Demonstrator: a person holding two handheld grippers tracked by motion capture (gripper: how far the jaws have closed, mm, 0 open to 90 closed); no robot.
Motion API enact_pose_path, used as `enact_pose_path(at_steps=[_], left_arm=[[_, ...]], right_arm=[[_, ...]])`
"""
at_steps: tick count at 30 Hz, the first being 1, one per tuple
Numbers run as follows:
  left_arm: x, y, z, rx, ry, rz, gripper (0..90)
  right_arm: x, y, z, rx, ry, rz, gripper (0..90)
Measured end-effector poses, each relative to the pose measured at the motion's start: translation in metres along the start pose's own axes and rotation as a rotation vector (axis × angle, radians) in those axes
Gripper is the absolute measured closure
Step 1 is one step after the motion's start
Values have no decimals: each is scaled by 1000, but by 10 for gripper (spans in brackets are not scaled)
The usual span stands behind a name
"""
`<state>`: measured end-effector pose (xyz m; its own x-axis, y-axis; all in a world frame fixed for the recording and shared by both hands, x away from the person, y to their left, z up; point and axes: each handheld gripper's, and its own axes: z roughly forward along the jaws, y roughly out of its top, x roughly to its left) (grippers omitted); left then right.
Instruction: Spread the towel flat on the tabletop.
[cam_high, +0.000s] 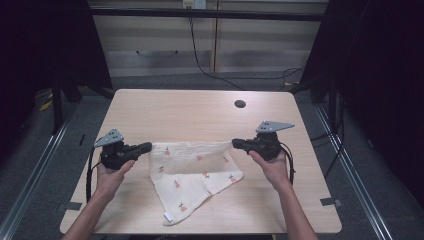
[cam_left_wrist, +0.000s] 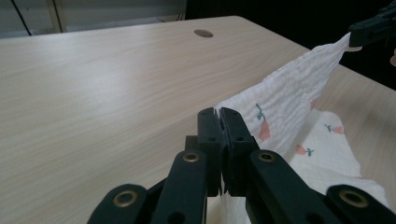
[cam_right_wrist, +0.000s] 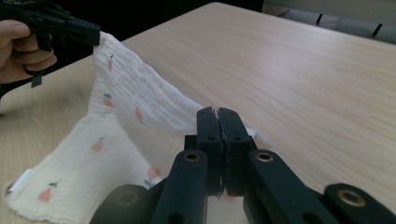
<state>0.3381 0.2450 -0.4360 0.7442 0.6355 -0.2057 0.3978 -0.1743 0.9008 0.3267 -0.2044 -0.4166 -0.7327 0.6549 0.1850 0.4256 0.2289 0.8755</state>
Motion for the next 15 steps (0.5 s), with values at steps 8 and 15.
enact_pose_path(at_steps=[8, 15], left_arm=[[-20, 17, -5, -46, -39, 48, 879], [-32, 27, -12, -87, -60, 77, 879]], right_arm=[[17, 18, -34, -54, -14, -46, 887], [32, 24, -55, -70, -20, -68, 888]])
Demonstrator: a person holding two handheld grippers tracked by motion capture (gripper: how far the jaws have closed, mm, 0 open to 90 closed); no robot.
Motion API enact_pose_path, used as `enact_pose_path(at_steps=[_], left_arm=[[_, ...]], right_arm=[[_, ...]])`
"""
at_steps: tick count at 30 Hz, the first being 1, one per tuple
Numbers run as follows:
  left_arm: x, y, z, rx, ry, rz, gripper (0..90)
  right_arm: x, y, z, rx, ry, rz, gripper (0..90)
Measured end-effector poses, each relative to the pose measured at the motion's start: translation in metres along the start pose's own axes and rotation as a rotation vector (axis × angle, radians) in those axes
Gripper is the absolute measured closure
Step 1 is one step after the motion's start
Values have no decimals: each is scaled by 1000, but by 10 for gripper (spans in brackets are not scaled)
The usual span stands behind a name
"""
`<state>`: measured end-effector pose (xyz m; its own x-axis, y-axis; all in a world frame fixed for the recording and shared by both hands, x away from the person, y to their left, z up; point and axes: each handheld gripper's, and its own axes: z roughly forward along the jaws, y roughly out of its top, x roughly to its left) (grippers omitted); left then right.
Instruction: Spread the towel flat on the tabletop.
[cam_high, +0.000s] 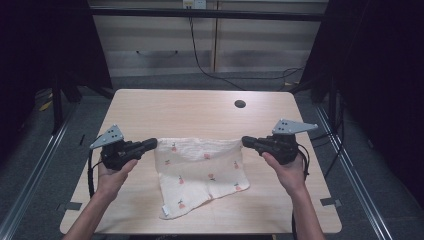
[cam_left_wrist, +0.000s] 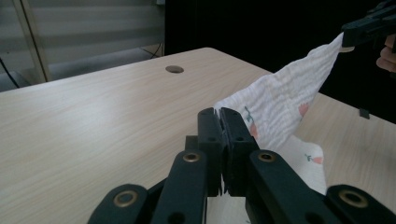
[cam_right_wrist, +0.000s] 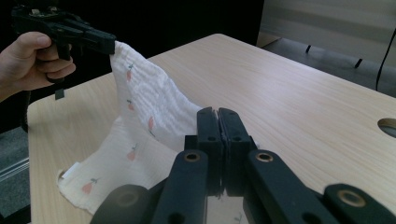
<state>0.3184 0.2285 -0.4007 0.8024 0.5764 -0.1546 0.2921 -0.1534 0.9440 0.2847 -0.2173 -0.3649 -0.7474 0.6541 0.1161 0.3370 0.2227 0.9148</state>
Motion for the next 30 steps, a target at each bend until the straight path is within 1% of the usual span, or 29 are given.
enact_pose_path(at_steps=[1, 3, 4, 7, 8, 11, 14, 17, 19, 20, 21, 22, 25, 26, 28, 29, 30], left_arm=[[-1, 1, -1, -5, -2, 8, 879], [-3, 3, -2, -11, -13, 9, 880], [-4, 4, -3, -9, -8, 10, 880], [-6, 7, -6, -25, -15, 14, 879], [-7, 8, -7, -24, -8, 14, 880], [-9, 11, -6, -29, -24, 28, 880], [-13, 13, 0, -20, -32, 34, 879], [-15, 17, 8, -18, -34, 42, 880], [-13, 19, 13, -11, -33, 40, 879], [-10, 19, 16, -11, -23, 38, 880], [-6, 17, 19, -9, -9, 27, 880], [-2, 15, 23, 2, 8, 19, 880], [11, 3, 32, 35, 35, -17, 879], [15, -1, 35, 43, 33, -29, 880], [19, -6, 39, 69, 62, -24, 880], [20, -8, 41, 76, 64, -27, 879], [21, -9, 43, 83, 67, -32, 879]], right_arm=[[2, 1, -3, -3, 2, -2, 888], [6, 3, -8, -1, -2, -10, 887], [8, 4, -11, -3, -2, -8, 887], [13, 6, -21, -10, -10, -7, 887], [16, 6, -26, -7, -18, -10, 888], [23, 4, -40, -1, -35, -17, 888], [30, 3, -50, -7, -73, -21, 889], [38, 9, -51, -18, -77, -28, 889], [38, 14, -49, -12, -80, -40, 889], [34, 14, -46, -8, -80, -42, 889], [26, 14, -42, -2, -85, -33, 889], [17, 11, -37, 0, -89, -18, 889], [-12, 0, -22, 11, -94, 24, 889], [-20, -5, -16, 15, -86, 38, 889], [-32, -16, -4, 16, -76, 45, 889], [-37, -21, 3, 23, -73, 58, 889], [-41, -24, 10, 47, -80, 58, 889]])
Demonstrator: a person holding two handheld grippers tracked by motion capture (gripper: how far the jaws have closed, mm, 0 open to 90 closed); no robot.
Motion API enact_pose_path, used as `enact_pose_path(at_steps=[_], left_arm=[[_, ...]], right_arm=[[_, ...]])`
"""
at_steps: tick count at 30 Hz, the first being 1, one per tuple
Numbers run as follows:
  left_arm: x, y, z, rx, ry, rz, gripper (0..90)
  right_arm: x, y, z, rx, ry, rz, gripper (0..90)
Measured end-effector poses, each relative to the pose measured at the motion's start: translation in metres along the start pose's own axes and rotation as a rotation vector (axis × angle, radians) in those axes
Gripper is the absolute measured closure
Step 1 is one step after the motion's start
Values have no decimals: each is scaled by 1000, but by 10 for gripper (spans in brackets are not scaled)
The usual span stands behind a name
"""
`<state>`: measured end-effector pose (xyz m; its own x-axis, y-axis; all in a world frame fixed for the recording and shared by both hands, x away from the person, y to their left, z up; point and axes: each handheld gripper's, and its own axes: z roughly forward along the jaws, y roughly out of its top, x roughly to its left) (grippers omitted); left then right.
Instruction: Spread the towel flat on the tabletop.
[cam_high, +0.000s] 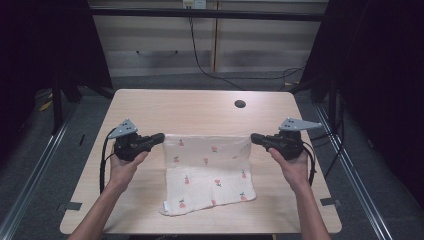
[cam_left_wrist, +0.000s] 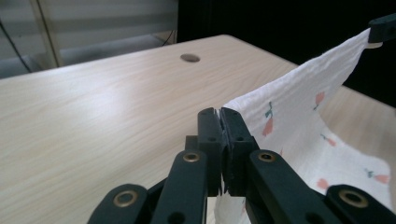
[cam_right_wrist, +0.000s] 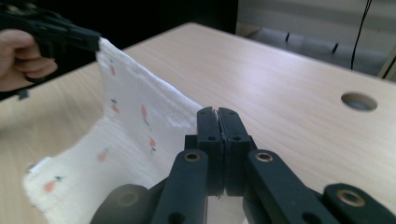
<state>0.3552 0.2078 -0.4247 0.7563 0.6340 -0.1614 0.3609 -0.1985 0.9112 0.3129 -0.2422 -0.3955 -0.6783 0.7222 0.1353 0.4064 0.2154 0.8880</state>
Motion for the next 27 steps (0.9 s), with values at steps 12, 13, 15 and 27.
enact_pose_path(at_steps=[12, 13, 15, 27], left_arm=[[30, -19, 35, 80, 52, -89, 874], [33, -21, 38, 96, 55, -93, 868], [38, -25, 41, 112, 70, -114, 857], [51, -32, 25, 104, 107, -156, 717]], right_arm=[[-42, -10, 58, 32, -27, 63, 846], [-45, -10, 62, 39, -27, 73, 842], [-52, -12, 70, 44, -42, 87, 827], [-55, -16, 69, 73, -84, 115, 614]])
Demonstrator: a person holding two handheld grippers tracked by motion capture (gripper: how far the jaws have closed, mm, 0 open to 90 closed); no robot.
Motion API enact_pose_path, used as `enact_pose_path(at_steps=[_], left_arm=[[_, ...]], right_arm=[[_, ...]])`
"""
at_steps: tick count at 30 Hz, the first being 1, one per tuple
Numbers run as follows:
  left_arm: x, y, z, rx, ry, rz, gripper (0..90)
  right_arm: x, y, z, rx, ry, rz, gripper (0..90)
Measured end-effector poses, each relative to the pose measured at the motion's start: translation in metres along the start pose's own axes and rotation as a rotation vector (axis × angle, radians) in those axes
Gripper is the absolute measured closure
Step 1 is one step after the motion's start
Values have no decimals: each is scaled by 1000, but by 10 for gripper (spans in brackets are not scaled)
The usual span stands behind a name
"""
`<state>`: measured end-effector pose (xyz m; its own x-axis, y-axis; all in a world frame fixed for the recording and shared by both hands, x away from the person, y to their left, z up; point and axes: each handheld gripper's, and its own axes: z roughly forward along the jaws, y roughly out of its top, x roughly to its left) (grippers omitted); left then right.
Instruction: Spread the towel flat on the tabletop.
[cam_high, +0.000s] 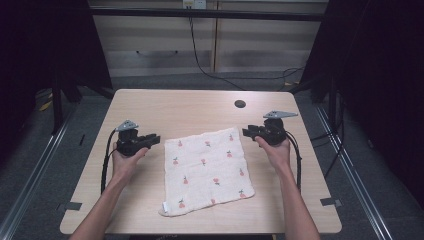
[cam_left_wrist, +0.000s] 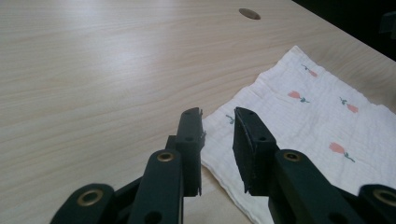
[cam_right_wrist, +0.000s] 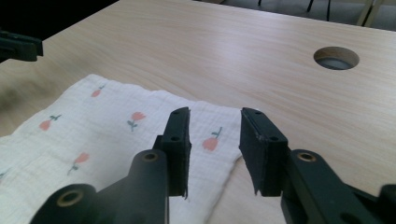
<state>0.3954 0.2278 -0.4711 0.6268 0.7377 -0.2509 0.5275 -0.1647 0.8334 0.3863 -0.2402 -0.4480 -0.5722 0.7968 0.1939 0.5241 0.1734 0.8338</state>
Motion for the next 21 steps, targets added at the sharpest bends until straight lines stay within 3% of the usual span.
enact_pose_path(at_steps=[5, 10, 12, 14, 16, 17, 19, 21], left_arm=[[-6, 0, -14, 5, -13, 35, 710], [-19, -5, -29, 16, -40, 80, 711], [-24, -6, -35, 9, -30, 111, 713], [-30, -7, -39, 7, -46, 107, 709], [-36, -9, -41, 23, -52, 115, 686], [-40, -10, -42, 32, -61, 120, 681], [-47, -15, -43, 59, -63, 150, 677], [-52, -21, -42, 84, -64, 148, 679]], right_arm=[[12, -1, -9, 22, 41, -29, 547], [21, -13, -19, 69, 66, -53, 559], [25, -18, -24, 79, 79, -58, 581], [29, -23, -29, 95, 88, -65, 581], [34, -29, -31, 123, 114, -63, 566], [38, -32, -33, 140, 102, -78, 557], [43, -37, -37, 149, 121, -78, 558], [47, -42, -39, 151, 122, -89, 558]])
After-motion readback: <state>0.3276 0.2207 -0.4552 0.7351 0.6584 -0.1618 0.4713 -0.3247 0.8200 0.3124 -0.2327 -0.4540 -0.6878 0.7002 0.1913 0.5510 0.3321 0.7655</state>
